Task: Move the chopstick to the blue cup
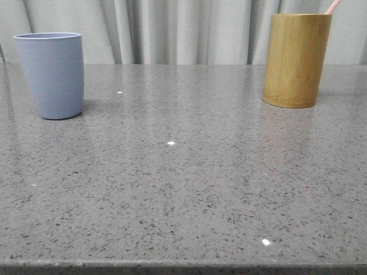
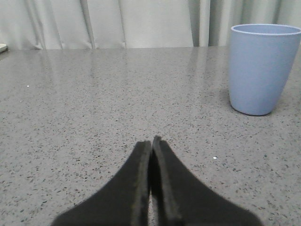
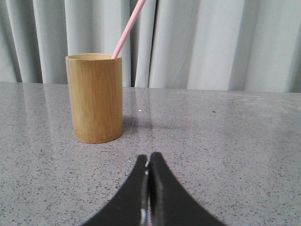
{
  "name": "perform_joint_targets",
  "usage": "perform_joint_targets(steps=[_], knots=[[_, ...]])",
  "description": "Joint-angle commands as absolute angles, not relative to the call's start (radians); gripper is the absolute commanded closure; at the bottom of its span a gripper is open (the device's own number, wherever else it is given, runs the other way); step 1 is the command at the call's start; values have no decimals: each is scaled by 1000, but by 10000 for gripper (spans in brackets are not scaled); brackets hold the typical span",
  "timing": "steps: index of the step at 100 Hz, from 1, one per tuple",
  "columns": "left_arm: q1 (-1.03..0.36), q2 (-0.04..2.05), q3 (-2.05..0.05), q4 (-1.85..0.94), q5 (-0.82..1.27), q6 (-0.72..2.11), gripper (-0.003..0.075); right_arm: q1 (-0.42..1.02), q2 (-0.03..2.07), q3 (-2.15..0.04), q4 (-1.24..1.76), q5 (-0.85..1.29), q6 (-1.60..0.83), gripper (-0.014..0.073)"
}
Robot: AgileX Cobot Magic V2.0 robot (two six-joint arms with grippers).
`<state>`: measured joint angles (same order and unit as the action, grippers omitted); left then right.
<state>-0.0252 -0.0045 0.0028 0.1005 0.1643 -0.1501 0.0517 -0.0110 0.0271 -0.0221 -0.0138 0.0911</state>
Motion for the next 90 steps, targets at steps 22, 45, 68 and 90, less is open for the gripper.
perform_joint_targets(steps=[22,45,68,90], knots=[[-22,-38,10,97,83,-149,739,48,-26,28,-31,-100,87,661],[-22,-38,10,97,83,-149,739,48,-26,28,-31,-100,87,661],[-22,-38,10,97,80,-149,739,48,-26,28,-31,-112,87,661],[-22,-38,10,97,0,-149,739,48,-26,14,-31,-168,87,661]])
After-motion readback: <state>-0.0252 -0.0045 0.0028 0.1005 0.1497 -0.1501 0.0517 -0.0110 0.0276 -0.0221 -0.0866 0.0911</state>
